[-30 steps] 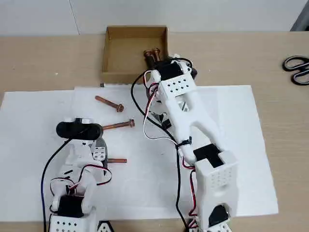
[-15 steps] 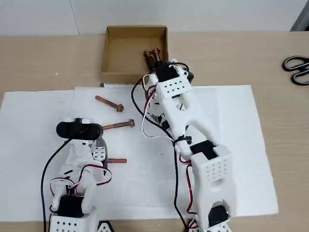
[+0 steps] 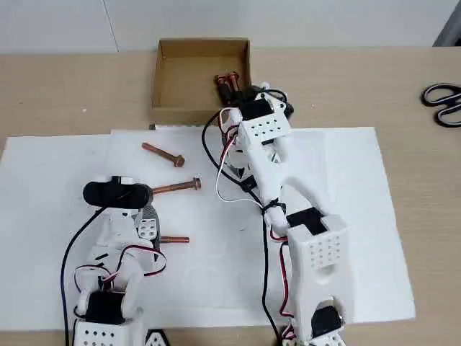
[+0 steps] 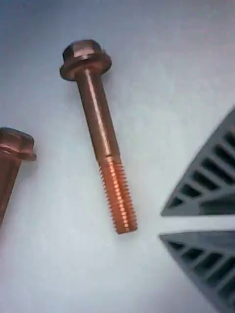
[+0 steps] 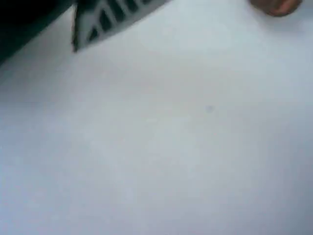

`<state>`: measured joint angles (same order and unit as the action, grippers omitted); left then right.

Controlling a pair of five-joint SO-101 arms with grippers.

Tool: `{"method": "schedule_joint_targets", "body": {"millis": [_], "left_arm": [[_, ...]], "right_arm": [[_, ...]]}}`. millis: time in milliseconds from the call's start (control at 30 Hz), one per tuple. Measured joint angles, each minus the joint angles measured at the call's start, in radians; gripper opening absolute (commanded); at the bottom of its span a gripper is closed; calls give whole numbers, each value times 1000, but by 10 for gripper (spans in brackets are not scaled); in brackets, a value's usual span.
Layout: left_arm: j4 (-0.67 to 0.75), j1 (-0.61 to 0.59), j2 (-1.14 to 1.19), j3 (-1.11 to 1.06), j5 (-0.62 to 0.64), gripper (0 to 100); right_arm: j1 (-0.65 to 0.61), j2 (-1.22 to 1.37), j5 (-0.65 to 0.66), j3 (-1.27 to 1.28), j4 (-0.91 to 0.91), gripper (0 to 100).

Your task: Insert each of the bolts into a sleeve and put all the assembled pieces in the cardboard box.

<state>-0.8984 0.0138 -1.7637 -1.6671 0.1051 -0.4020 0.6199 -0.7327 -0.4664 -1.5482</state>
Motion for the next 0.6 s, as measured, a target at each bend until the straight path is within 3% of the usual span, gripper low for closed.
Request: {"method": "schedule_joint_targets", "body": {"millis": [233,600], "left_arm": [[0,0,0,0,0,7],[0,0,0,0,0,6]], "right_arm": [[9,38,-3,-2,-2,0],[12,17,5,0,-20,2]]}}
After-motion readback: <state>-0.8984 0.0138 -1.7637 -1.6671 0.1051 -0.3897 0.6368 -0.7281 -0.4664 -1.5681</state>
